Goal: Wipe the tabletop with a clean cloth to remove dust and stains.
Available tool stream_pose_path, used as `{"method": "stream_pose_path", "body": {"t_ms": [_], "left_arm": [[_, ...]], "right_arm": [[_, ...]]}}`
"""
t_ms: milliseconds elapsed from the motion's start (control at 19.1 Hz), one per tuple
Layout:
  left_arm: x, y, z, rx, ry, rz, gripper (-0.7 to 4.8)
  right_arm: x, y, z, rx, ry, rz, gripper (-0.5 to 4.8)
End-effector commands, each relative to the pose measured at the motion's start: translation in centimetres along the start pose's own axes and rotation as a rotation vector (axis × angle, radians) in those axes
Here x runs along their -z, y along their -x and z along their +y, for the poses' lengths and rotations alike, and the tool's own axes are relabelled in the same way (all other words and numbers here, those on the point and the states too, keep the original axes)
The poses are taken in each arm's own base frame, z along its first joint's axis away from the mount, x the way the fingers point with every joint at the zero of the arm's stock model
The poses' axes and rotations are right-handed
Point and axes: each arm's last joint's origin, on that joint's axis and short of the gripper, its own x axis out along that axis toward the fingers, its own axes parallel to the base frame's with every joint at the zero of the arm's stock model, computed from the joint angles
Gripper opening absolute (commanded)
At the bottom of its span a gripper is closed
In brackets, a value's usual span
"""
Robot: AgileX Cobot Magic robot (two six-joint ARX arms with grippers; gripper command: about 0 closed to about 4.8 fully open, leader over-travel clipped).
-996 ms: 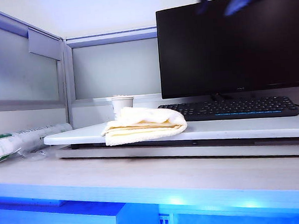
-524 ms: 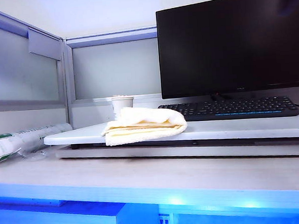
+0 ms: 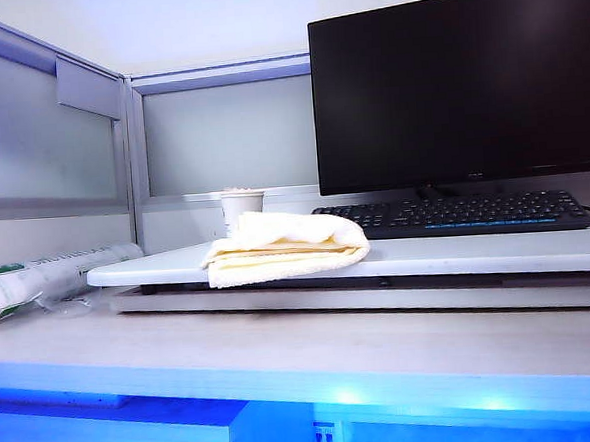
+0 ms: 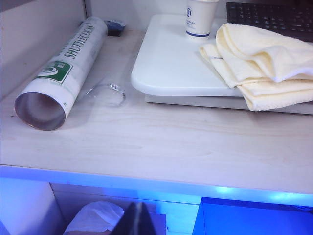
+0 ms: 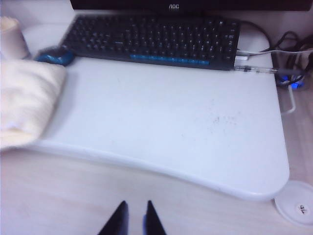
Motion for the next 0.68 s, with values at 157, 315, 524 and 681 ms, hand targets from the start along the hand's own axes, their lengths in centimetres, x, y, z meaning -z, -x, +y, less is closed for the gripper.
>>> {"method": "stream_pose_path", "body": {"t_ms": [157, 315, 524, 681], "left_arm": [[0.2, 0.0, 0.0, -0.013, -0.002, 0.019, -0.06], [0.2, 0.0, 0.0, -0.012, -0.003, 0.019, -0.06], [0.2, 0.0, 0.0, -0.008, -0.013, 0.019, -0.06], [0.2, 0.0, 0.0, -0.008, -0.028, 0.019, -0.06]], "right_arm": [[2.5, 2.7, -0.4, -0.017, -0.041, -0.175, -0.09], [2.9, 2.3, -0.4, -0.015, -0.045, -0.159, -0.09], [5.3, 0.4, -0.7, -0.009, -0.09, -0.092, -0.08], [7.2, -0.9, -0.7, -0.039, -0.089, -0.044, -0.08]]}}
